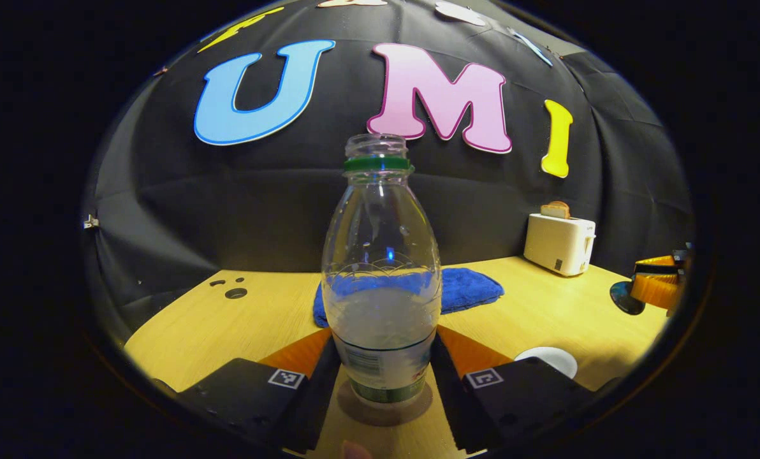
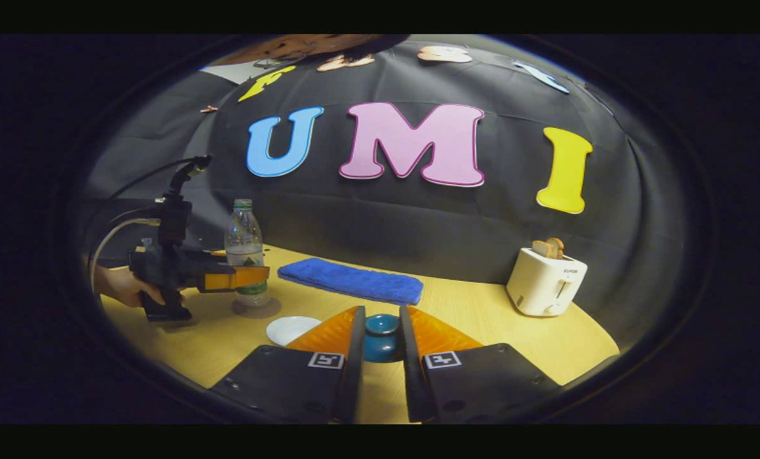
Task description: Open the teacup lid with one hand, grasp the water bottle and pour water into the teacup with the other hand; after pouring, place the water bottle on the coaster and then close the teacup lid.
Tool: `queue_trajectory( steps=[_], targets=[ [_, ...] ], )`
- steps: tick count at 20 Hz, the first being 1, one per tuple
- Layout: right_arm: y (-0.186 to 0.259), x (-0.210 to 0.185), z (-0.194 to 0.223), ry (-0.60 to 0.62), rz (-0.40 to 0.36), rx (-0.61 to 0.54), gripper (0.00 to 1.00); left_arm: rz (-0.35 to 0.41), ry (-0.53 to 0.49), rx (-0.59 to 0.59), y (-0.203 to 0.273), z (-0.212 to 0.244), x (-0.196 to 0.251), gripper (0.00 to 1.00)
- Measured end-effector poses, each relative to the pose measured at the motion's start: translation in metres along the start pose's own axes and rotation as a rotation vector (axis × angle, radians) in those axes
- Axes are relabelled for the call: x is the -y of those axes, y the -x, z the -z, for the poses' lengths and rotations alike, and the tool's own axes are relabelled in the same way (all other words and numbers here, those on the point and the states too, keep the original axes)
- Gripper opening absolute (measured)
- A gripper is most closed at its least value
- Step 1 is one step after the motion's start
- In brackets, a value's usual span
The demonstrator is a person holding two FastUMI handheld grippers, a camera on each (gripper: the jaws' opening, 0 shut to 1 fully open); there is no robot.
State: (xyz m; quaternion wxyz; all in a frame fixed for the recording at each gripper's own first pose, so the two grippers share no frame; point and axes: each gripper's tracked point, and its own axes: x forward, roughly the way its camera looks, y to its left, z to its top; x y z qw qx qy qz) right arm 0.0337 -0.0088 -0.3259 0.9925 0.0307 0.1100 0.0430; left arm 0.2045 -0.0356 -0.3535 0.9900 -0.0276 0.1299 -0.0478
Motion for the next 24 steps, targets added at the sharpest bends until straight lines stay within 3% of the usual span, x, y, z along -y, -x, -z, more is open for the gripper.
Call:
queue_trajectory(
  steps=[1,2,6,8,9,10,11,15,19,20,24],
  targets=[
    [0.0,-0.001,0.0,-0.002,-0.003,-0.001,0.26,-0.002,0.002,-0.005,-0.001,0.002,0.0,0.77],
    [0.0,-0.002,0.001,-0.003,-0.003,-0.001,0.36,0.0,0.005,-0.012,-0.002,0.005,0.0,0.77],
    [-0.001,-0.008,0.001,-0.011,-0.011,-0.005,0.26,0.014,0.022,-0.027,0.004,0.011,0.003,0.82],
    [-0.003,-0.012,-0.001,-0.024,-0.017,-0.006,0.31,0.016,0.023,-0.035,0.008,0.017,0.002,0.89],
    [-0.004,-0.014,-0.001,-0.032,-0.021,-0.006,0.26,0.014,0.018,-0.043,0.01,0.02,0.001,0.93],
    [-0.005,-0.019,-0.001,-0.041,-0.029,-0.005,0.31,0.012,0.011,-0.053,0.012,0.023,0.0,0.94],
    [-0.007,-0.023,-0.001,-0.048,-0.038,-0.005,0.36,0.015,0.004,-0.062,0.016,0.027,0.0,0.94],
    [-0.017,-0.047,0.002,-0.077,-0.085,-0.006,0.27,0.01,-0.02,-0.087,0.037,0.038,-0.003,0.94],
    [-0.032,-0.075,0.011,-0.139,-0.142,-0.028,0.36,-0.002,0.008,-0.133,0.065,0.055,-0.008,0.95],
    [-0.035,-0.08,0.014,-0.153,-0.151,-0.037,0.31,-0.007,0.017,-0.141,0.072,0.058,-0.009,0.94],
    [-0.047,-0.096,0.028,-0.162,-0.168,-0.066,0.31,-0.022,0.005,-0.145,0.095,0.064,-0.016,0.94]
  ],
)
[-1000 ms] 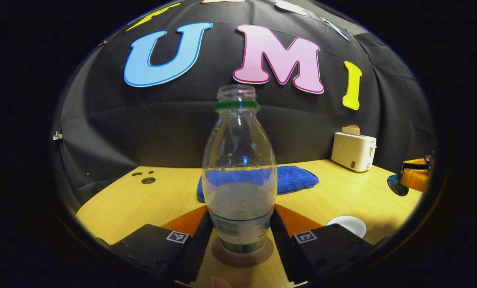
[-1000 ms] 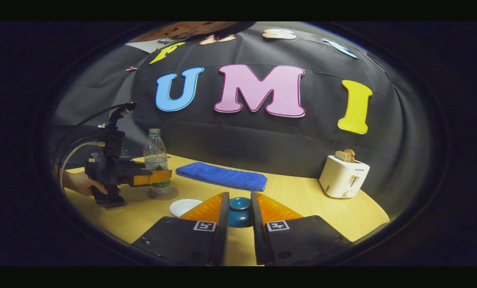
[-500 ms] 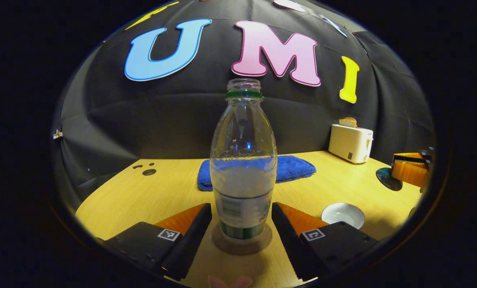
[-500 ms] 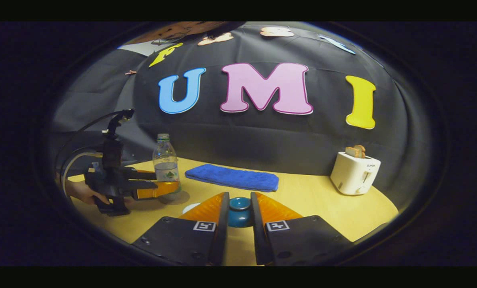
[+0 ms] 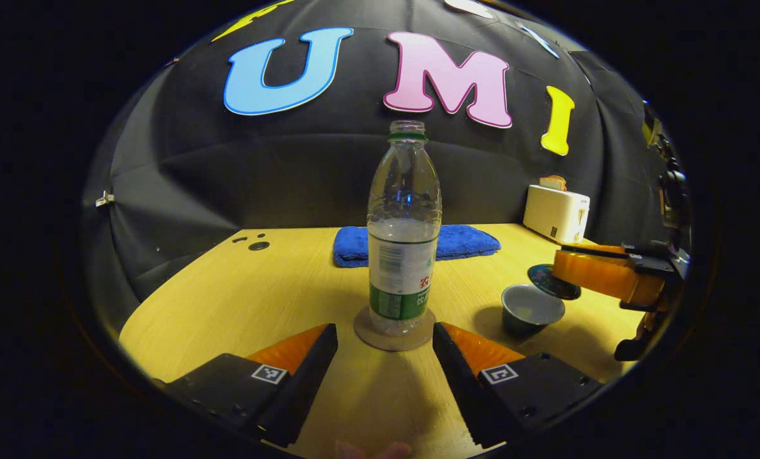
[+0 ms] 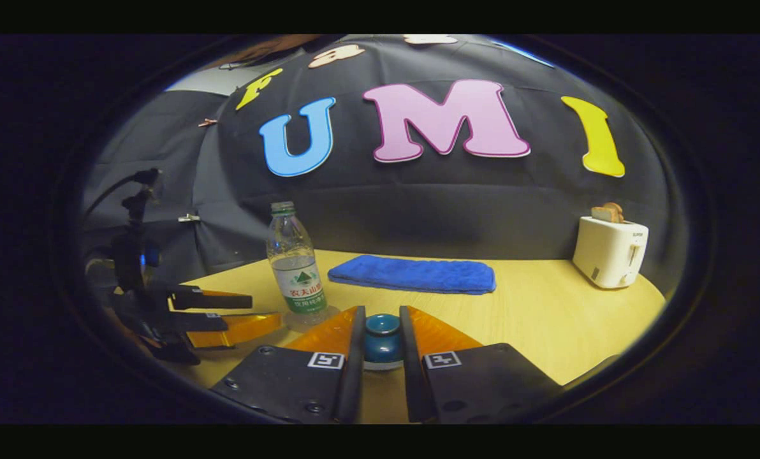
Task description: Open the teacup lid with one hand, grasp the water bottle and pour water into the teacup with the other hand; after pouring, place the water bottle on the coaster and then close the teacup lid.
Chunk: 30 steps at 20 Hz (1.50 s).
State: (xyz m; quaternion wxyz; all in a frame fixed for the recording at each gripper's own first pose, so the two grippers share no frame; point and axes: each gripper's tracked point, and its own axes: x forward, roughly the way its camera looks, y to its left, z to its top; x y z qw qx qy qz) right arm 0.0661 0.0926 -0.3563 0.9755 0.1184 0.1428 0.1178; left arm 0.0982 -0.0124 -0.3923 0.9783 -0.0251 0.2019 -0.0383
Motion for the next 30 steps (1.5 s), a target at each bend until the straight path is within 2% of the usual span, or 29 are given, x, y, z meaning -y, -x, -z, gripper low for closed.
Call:
queue_trajectory(
  steps=[2,3,4,7,8,9,10,11,13,14,16,17,20,23,30],
  targets=[
    [-0.005,-0.001,0.007,0.009,0.003,-0.016,0.36,0.0,-0.011,0.005,0.006,-0.002,-0.001,0.94],
    [-0.007,-0.003,0.011,0.013,0.006,-0.024,0.31,0.001,-0.012,0.009,0.008,-0.003,-0.001,0.94],
    [-0.008,-0.002,0.013,0.016,0.008,-0.03,0.36,0.002,-0.014,0.014,0.011,-0.005,-0.002,0.94],
    [-0.011,0.002,0.023,0.022,0.023,-0.052,0.31,0.013,-0.024,0.037,0.015,-0.012,-0.002,0.94],
    [-0.012,0.003,0.026,0.022,0.026,-0.062,0.36,0.018,-0.029,0.041,0.016,-0.015,-0.002,0.94],
    [-0.012,0.002,0.027,0.025,0.028,-0.063,0.31,0.021,-0.034,0.047,0.014,-0.017,-0.001,0.99],
    [-0.014,0.0,0.027,0.027,0.025,-0.062,0.36,0.027,-0.038,0.053,0.014,-0.021,-0.001,0.94],
    [-0.014,-0.002,0.029,0.028,0.022,-0.067,0.31,0.028,-0.039,0.058,0.014,-0.023,-0.001,0.94],
    [-0.016,-0.001,0.029,0.032,0.032,-0.063,0.31,0.031,-0.043,0.062,0.015,-0.025,-0.001,0.94],
    [-0.016,0.0,0.03,0.029,0.033,-0.065,0.27,0.03,-0.045,0.064,0.015,-0.027,-0.003,0.94],
    [-0.016,0.001,0.029,0.024,0.046,-0.069,0.3,0.022,-0.051,0.061,0.019,-0.029,-0.004,0.94],
    [-0.016,0.0,0.03,0.022,0.05,-0.077,0.39,0.016,-0.054,0.058,0.021,-0.03,-0.005,0.94],
    [-0.007,-0.003,0.011,0.022,0.047,-0.056,1.0,-0.003,-0.058,0.057,0.031,-0.039,-0.005,0.94],
    [0.008,0.003,-0.018,0.054,0.083,-0.032,1.0,-0.03,-0.048,0.058,0.047,-0.057,-0.004,0.94],
    [0.069,0.007,-0.14,0.073,0.139,0.04,1.0,-0.065,0.004,0.095,0.101,-0.138,-0.003,0.94]
  ],
)
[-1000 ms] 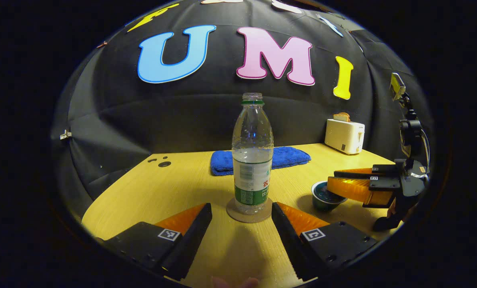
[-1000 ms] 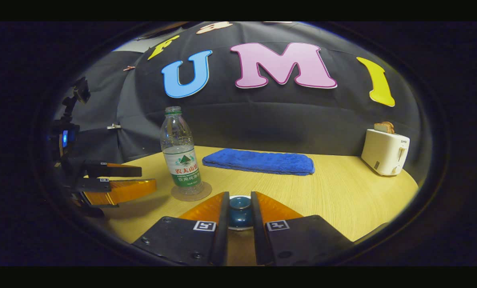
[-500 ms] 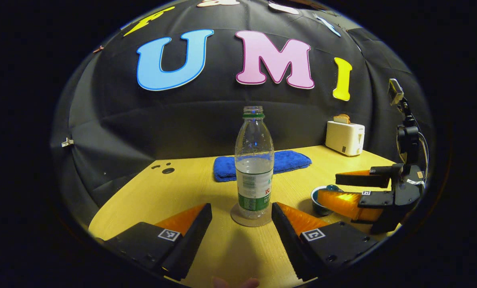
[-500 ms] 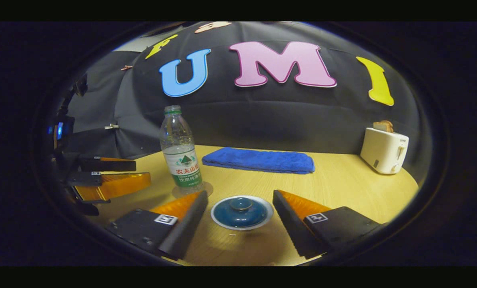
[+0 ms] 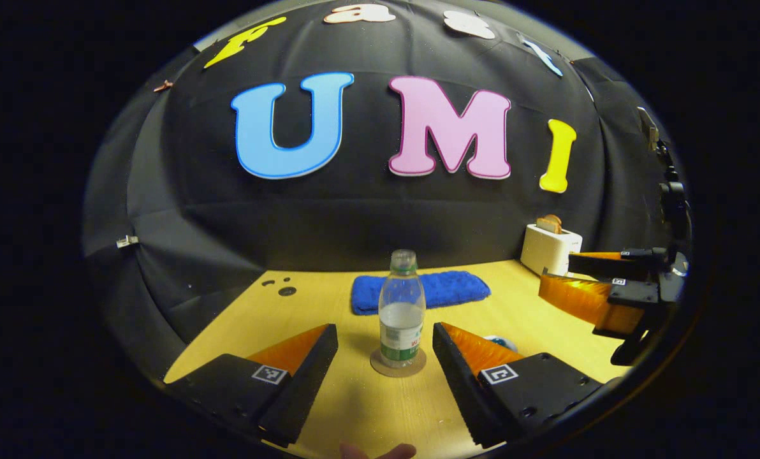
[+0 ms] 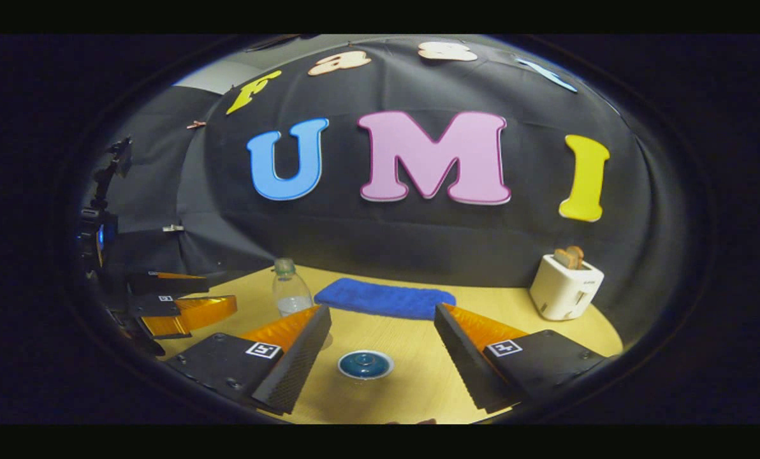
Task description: Open the teacup lid with one hand, grasp the water bottle and pour water into the teacup with the other hand; after pouring, place the water bottle on the coaster and then close the teacup lid.
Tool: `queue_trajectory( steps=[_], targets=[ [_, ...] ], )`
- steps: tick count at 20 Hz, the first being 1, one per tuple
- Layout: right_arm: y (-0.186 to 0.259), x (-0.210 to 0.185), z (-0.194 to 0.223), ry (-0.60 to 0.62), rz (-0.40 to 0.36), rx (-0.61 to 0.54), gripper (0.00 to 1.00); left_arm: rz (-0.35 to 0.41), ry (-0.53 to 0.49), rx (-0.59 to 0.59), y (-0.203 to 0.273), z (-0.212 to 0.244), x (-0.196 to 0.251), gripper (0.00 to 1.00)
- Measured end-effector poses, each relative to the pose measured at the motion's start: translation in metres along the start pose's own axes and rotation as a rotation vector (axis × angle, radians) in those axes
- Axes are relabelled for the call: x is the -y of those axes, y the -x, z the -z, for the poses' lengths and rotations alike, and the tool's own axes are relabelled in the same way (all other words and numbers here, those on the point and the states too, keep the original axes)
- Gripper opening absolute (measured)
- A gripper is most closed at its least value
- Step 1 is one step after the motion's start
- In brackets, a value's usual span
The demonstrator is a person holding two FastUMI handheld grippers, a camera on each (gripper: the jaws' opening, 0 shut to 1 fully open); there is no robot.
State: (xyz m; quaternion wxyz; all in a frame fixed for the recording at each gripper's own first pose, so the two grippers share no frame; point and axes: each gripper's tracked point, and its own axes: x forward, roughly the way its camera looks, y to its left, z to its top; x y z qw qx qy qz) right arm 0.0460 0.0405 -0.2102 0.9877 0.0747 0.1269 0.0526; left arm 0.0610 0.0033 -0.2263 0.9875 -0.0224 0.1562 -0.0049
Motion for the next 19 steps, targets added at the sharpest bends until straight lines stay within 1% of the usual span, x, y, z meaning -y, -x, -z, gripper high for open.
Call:
queue_trajectory(
  steps=[4,10,13,16,19],
  targets=[
    [0.035,0.008,-0.061,-0.013,0.046,0.036,1.0,-0.01,0.02,0.031,0.028,-0.055,-0.001,0.95],
    [0.089,0.009,-0.134,-0.001,0.078,0.121,1.0,-0.018,0.003,0.121,0.067,-0.12,-0.001,0.94],
    [0.111,0.013,-0.149,0.0,0.092,0.138,1.0,-0.016,-0.004,0.151,0.085,-0.14,0.003,0.94],
    [0.129,0.018,-0.15,-0.004,0.106,0.132,1.0,-0.009,-0.01,0.165,0.099,-0.15,0.01,0.94],
    [0.14,0.024,-0.147,0.007,0.118,0.125,1.0,-0.005,-0.017,0.165,0.107,-0.15,0.015,0.94]
  ],
)
